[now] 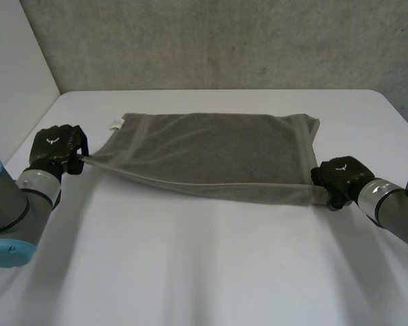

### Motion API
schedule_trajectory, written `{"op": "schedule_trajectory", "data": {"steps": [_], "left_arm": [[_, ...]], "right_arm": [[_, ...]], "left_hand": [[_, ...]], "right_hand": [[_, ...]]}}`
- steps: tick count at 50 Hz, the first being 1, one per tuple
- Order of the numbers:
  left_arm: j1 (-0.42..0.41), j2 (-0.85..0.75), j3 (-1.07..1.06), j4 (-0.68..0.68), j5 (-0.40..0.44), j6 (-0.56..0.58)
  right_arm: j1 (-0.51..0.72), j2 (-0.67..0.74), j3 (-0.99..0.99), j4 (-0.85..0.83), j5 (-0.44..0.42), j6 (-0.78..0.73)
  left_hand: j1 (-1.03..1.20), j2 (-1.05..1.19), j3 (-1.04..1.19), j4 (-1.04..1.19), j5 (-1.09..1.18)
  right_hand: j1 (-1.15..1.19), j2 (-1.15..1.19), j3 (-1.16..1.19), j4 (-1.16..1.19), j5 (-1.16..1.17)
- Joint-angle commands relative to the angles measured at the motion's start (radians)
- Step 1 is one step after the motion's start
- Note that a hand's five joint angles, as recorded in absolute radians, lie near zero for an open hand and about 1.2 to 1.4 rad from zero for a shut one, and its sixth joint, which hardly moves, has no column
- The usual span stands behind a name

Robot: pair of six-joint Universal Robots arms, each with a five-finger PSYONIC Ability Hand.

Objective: Fold the towel.

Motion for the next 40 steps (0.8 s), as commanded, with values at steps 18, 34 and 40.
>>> {"op": "schedule_trajectory", "data": {"steps": [18,34,40], "left_arm": [[-0.001,0.113,-0.056,-0.018,0.002,0.011],[0.019,0.463,-0.249,-0.236,0.045,0.02],[0.028,0.573,-0.278,-0.289,0.066,0.017]], "right_arm": [[-0.043,-0.158,0.02,0.034,-0.001,-0.003],[-0.23,-0.575,0.105,0.49,-0.197,-0.245],[-0.253,-0.655,0.074,0.526,-0.245,-0.284]], "left_hand": [[0.208,0.18,0.181,0.178,0.198],[0.208,0.18,0.181,0.178,0.198],[0.208,0.18,0.181,0.178,0.198]], "right_hand": [[0.483,0.439,0.47,0.468,0.483],[0.483,0.439,0.47,0.468,0.483],[0.483,0.439,0.47,0.468,0.483]]}}
